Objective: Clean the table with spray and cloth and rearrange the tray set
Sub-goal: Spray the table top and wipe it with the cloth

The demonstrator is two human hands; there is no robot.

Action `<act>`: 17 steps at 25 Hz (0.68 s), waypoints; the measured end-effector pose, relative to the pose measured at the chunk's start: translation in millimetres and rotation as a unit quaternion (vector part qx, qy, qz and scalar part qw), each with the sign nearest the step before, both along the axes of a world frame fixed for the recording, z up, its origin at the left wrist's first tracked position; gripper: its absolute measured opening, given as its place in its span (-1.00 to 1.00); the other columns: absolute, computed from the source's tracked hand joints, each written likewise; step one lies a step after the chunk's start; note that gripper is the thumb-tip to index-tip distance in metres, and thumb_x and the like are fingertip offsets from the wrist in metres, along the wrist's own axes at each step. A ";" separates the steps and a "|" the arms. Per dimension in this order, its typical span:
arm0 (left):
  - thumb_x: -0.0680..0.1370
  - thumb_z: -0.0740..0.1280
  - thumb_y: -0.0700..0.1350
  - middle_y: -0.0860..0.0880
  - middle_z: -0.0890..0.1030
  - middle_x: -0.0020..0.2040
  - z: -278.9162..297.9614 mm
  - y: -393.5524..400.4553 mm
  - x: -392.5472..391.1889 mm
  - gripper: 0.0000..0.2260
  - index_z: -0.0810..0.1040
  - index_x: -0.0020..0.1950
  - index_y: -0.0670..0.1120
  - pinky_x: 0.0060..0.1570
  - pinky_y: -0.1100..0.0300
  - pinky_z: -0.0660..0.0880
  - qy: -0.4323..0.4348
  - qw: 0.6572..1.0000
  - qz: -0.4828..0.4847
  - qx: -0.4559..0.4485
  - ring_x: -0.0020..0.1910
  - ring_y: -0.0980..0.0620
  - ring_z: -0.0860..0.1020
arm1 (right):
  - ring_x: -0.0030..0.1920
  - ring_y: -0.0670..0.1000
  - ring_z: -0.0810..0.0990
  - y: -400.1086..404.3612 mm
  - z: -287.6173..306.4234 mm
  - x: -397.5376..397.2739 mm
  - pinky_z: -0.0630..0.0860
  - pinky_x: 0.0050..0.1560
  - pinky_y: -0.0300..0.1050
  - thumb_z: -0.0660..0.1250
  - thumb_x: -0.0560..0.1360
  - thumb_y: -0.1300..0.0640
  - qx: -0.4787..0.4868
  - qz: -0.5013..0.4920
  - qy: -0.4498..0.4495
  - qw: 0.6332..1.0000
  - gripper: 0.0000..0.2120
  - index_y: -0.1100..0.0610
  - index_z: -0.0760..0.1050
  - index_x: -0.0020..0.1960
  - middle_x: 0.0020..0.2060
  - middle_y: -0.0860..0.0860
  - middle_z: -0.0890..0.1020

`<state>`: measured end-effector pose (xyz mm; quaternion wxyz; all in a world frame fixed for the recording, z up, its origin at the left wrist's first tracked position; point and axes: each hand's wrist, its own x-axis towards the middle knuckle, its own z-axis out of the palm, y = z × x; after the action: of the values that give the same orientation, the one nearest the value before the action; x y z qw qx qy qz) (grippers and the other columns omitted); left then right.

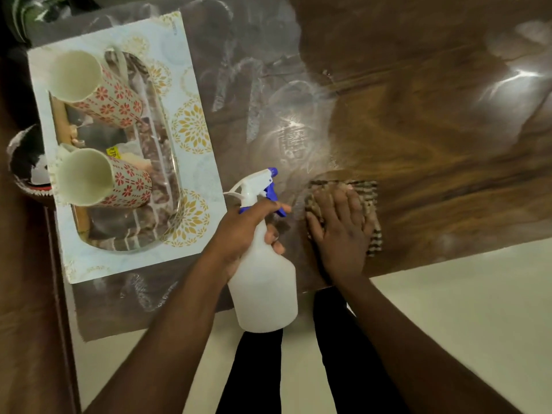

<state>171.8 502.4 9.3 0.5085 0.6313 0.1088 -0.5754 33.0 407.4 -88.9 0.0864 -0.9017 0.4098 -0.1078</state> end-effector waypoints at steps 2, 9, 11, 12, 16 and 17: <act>0.57 0.32 -0.10 -0.11 0.38 -0.53 -2.8 3.3 3.3 -0.73 0.64 0.09 -0.28 -0.36 0.12 0.49 -0.004 1.000 -0.003 -0.008 -0.52 -0.09 0.43 | 0.41 0.03 0.31 19.7 -1.1 -5.4 0.21 0.30 0.14 0.20 0.54 -0.13 0.008 0.183 -0.004 0.983 -0.63 -0.08 0.45 0.30 0.36 -0.04 0.45; 0.57 0.33 -0.11 -0.13 0.38 -0.51 -2.6 3.7 22.5 -0.75 0.65 0.09 -0.27 -0.38 0.12 0.51 0.009 0.999 -0.024 -0.031 -0.52 -0.08 0.44 | 0.37 0.05 0.37 -15.8 -7.6 36.2 0.19 0.30 0.12 0.21 0.51 -0.13 -0.008 -0.018 -0.005 1.000 -0.60 -0.07 0.43 0.32 0.33 -0.01 0.49; 0.55 0.34 -0.12 -0.14 0.38 -0.51 -6.0 -2.9 28.7 -0.74 0.64 0.09 -0.29 -0.39 0.12 0.51 0.003 0.999 -0.025 -0.046 -0.50 -0.11 0.45 | 0.39 0.06 0.34 3.1 -11.3 55.0 0.17 0.31 0.14 0.19 0.50 -0.13 0.003 0.085 -0.016 0.996 -0.56 -0.04 0.42 0.35 0.35 0.02 0.46; 0.54 0.34 -0.13 -0.14 0.38 -0.51 -5.6 -5.6 31.9 -0.74 0.63 0.08 -0.30 -0.39 0.13 0.51 -0.003 0.998 -0.024 -0.052 -0.51 -0.12 0.45 | 0.40 0.04 0.31 2.2 -11.6 51.4 0.16 0.33 0.12 0.17 0.52 -0.13 0.002 0.167 -0.012 0.986 -0.55 -0.04 0.40 0.37 0.37 0.01 0.44; 0.56 0.34 -0.12 -0.13 0.41 -0.52 -0.3 -8.9 47.5 -0.76 0.65 0.07 -0.26 -0.36 0.12 0.52 -0.019 0.997 -0.043 -0.058 -0.51 -0.13 0.49 | 0.41 -0.02 0.32 -41.5 -4.4 20.3 0.24 0.33 0.12 0.17 0.55 -0.14 -0.036 0.248 0.028 0.968 -0.60 -0.12 0.37 0.37 0.37 -0.08 0.44; 0.55 0.34 -0.11 -0.12 0.41 -0.52 -0.2 -8.5 52.5 -0.77 0.66 0.06 -0.25 -0.34 0.11 0.52 -0.025 0.997 -0.049 -0.056 -0.51 -0.12 0.50 | 0.41 -0.02 0.31 -48.7 -6.1 27.0 0.23 0.31 0.12 0.18 0.53 -0.14 -0.032 0.182 0.033 0.982 -0.60 -0.13 0.37 0.35 0.37 -0.09 0.44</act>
<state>224.3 493.9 9.1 0.5167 0.6204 0.0324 -0.5891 60.0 358.7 -95.0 0.0617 -0.9667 0.2374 -0.0736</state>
